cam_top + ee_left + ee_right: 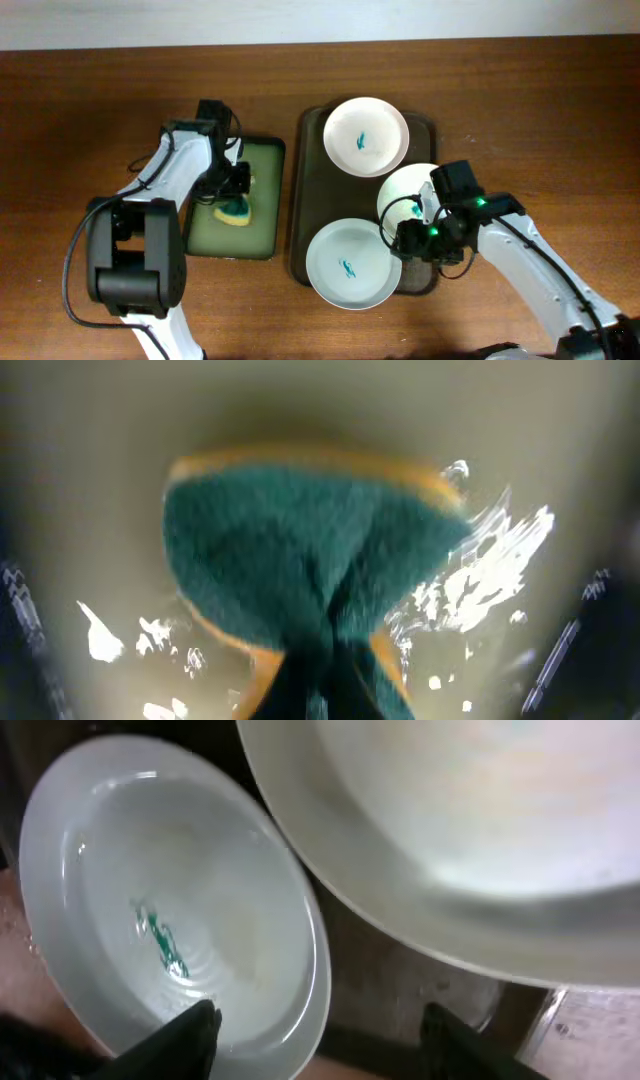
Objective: Clean dirty plates on tray and stack at the side
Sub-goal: 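Grasp the green sponge in the soapy tray with the left gripper, then scrub the front white plate with the sponge in the left gripper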
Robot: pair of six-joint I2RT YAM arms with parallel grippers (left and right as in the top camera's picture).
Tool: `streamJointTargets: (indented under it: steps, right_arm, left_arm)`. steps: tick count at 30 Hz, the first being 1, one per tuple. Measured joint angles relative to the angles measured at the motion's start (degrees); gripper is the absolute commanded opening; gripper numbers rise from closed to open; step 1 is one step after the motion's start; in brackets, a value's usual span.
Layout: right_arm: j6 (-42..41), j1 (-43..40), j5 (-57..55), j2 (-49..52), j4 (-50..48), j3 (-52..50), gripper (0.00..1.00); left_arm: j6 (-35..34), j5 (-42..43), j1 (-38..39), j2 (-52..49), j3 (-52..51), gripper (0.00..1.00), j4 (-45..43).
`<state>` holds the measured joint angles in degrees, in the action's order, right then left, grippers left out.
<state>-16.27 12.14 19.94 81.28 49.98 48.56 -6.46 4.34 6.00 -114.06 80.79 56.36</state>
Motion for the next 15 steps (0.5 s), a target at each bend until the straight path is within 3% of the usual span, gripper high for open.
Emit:
streamJointTargets:
  steps: [1, 3, 6, 10, 15]
  right_arm:
    - [1.27, -1.38, -0.04, 0.07, 0.48, 2.01, 0.52]
    - [2.64, -2.91, -0.11, 0.13, 2.51, 4.09, 0.48]
    - [4.48, 3.69, 0.35, 5.64, 2.25, 1.90, 0.39]
    - [3.48, 6.71, 0.55, 15.04, -0.74, 1.33, 0.04]
    - [2.60, 6.71, -0.42, 15.65, -10.05, 2.84, 0.04]
  left_arm:
    - [0.46, -0.35, 0.31, -0.57, 4.94, 0.00, 5.31]
    - [1.11, -0.26, 2.36, -0.81, 15.76, 0.00, 9.57]
    - [1.33, 4.48, 4.83, -0.81, 18.75, 0.00, 12.72]
    - [1.84, 5.33, 4.70, 2.80, 18.73, 0.00, 16.59]
    - [2.43, 7.93, 4.70, 13.68, 18.97, 0.00, 19.19]
